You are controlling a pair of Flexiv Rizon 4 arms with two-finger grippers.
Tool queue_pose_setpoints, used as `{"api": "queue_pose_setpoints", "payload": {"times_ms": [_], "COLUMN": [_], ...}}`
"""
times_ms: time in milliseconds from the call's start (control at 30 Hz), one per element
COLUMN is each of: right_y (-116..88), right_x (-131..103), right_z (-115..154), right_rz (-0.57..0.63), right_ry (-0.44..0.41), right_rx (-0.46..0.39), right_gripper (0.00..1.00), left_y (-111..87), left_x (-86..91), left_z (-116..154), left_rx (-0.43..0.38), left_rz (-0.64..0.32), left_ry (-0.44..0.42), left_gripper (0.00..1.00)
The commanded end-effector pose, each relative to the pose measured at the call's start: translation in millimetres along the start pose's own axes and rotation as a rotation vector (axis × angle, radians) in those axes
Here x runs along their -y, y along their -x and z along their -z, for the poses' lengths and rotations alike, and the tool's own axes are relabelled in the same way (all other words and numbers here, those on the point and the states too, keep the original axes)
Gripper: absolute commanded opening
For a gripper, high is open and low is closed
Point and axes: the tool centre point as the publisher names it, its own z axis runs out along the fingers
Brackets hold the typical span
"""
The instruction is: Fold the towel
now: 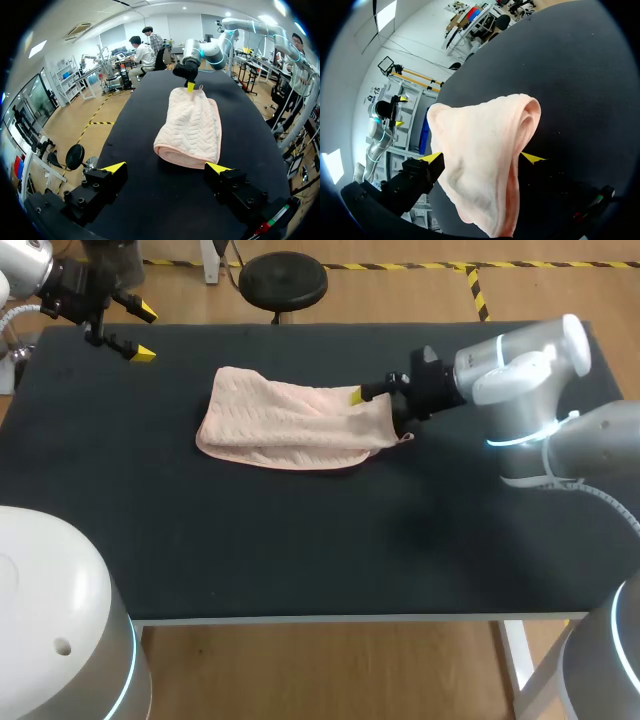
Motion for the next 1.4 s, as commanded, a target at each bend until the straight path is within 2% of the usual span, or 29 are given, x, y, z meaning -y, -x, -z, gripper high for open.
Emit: {"api": "queue_pose_setpoints", "payload": {"times_ms": [33, 233, 267, 300, 333, 367, 400, 433, 467, 667, 733, 833, 933, 1167, 1267, 1400], "right_y": [8, 7, 7, 6, 6, 6, 6, 6, 6, 2, -2, -10, -22, -47, -54, -68], "right_x": [2, 2, 2, 1, 1, 1, 1, 1, 1, 1, 1, 0, -2, -3, -4, -8], "right_z": [-12, -8, -7, -6, -6, -5, -5, -5, -5, 0, 3, 7, 9, 0, -6, -11], "right_rz": [0.0, 0.004, 0.005, 0.006, 0.007, 0.008, 0.008, 0.009, 0.01, 0.02, 0.033, 0.051, 0.095, 0.167, 0.191, 0.193], "right_ry": [0.0, 0.005, 0.007, 0.008, 0.01, 0.011, 0.011, 0.012, 0.012, 0.024, 0.031, 0.026, 0.007, -0.018, 0.006, 0.031], "right_rx": [-0.005, 0.01, 0.011, 0.012, 0.013, 0.014, 0.014, 0.016, 0.017, 0.033, 0.064, 0.126, 0.226, 0.409, 0.47, 0.502], "right_gripper": [1.0, 0.98, 0.82, 0.76, 0.49, 0.35, 0.29, 0.08, 0.0, 0.0, 0.0, 0.0, 0.0, 0.0, 0.0, 0.0], "left_y": [-0.9, -0.9, -0.9, -0.9, -0.9, -0.9, -0.9, -0.9, -0.9, -0.9, -0.9, -0.9, -0.9, -0.9, -0.9, -0.9], "left_x": [-0.5, -0.5, -0.5, -0.5, -0.5, -0.5, -0.5, -0.5, -0.5, -0.5, -0.5, -0.5, -0.5, -0.5, -0.5, -0.5], "left_z": [0, 0, 0, 0, 0, 0, 0, 0, 0, 0, 0, 0, 0, 0, 0, 0], "left_rx": [0.003, 0.003, 0.003, 0.003, 0.003, 0.003, 0.003, 0.003, 0.003, 0.003, 0.003, 0.003, 0.003, 0.003, 0.003, 0.003], "left_rz": [-0.002, -0.002, -0.002, -0.002, -0.002, -0.002, -0.002, -0.002, -0.002, -0.002, -0.002, -0.002, -0.002, -0.002, -0.002, -0.002], "left_ry": [-0.001, -0.001, -0.001, -0.001, -0.001, -0.001, -0.001, -0.001, -0.001, -0.001, -0.001, -0.001, -0.001, -0.001, -0.001, -0.001], "left_gripper": [1.0, 1.0, 1.0, 1.0, 1.0, 1.0, 1.0, 1.0, 1.0, 1.0, 1.0, 1.0, 1.0, 1.0, 1.0, 1.0]}}
